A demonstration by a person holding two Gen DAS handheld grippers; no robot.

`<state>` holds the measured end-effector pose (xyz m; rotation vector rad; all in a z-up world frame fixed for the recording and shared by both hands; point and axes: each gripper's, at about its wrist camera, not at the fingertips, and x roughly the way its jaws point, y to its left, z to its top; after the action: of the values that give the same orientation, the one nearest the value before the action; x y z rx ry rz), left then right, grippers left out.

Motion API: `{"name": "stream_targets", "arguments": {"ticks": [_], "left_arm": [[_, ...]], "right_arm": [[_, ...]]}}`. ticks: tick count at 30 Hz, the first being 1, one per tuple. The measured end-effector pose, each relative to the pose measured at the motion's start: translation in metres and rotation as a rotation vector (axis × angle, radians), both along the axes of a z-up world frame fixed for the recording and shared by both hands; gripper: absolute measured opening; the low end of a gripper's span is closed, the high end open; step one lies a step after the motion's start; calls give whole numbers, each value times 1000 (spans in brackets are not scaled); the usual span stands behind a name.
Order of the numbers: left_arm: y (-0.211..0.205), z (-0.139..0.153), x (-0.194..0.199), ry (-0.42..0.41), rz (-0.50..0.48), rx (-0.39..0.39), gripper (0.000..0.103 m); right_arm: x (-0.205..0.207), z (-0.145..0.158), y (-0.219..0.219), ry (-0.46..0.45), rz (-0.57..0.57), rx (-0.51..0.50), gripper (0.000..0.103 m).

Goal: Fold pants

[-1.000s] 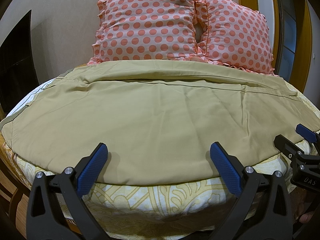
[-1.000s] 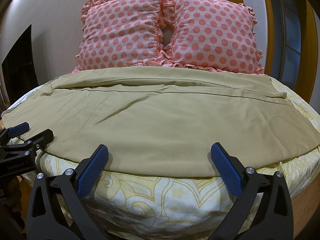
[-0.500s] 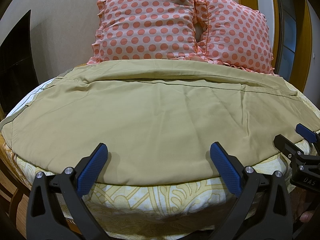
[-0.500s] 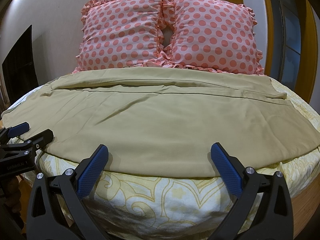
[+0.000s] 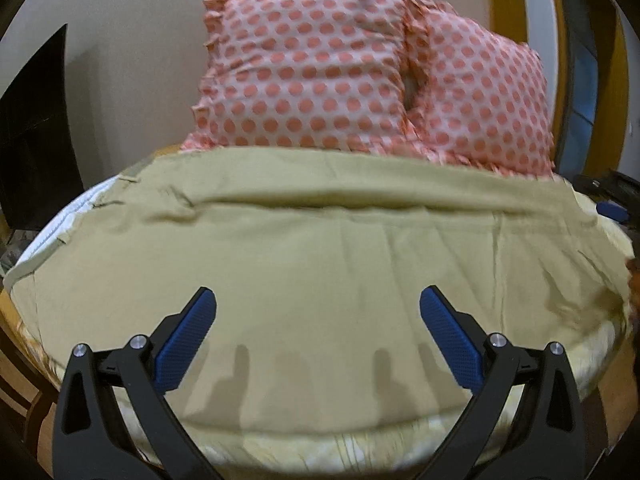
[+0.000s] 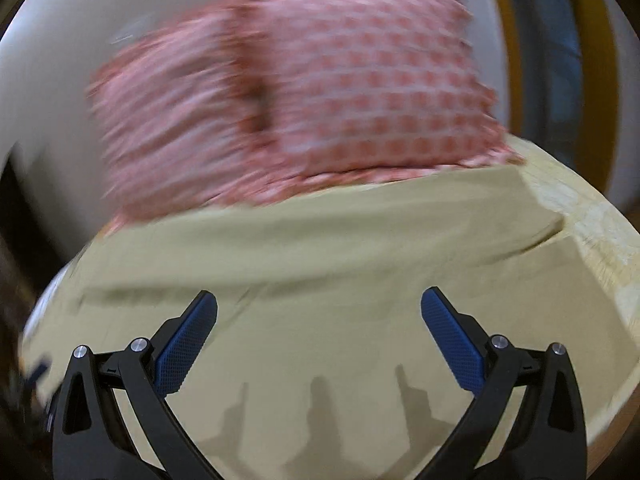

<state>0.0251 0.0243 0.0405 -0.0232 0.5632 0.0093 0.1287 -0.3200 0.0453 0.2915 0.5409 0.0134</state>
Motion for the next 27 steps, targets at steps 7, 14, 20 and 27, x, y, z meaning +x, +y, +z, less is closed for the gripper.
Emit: {"name": "stream_targets", "arguments": {"ticks": [7,14,20,27], "left_arm": [[13,12,32,2,14,-76,101],[7,6,49,9,-14,-46,101],[10,0,55,32,-26,-57,101],[23,2,48,27,0,-101,101]], "right_arm": [[161,-1,-104,205,-417,164,79],[249,-29,-133,381,-555,124,73],[241,-46,-135,283,-565,12,12],[177,-35,-166,30,-397,276,3]]}}
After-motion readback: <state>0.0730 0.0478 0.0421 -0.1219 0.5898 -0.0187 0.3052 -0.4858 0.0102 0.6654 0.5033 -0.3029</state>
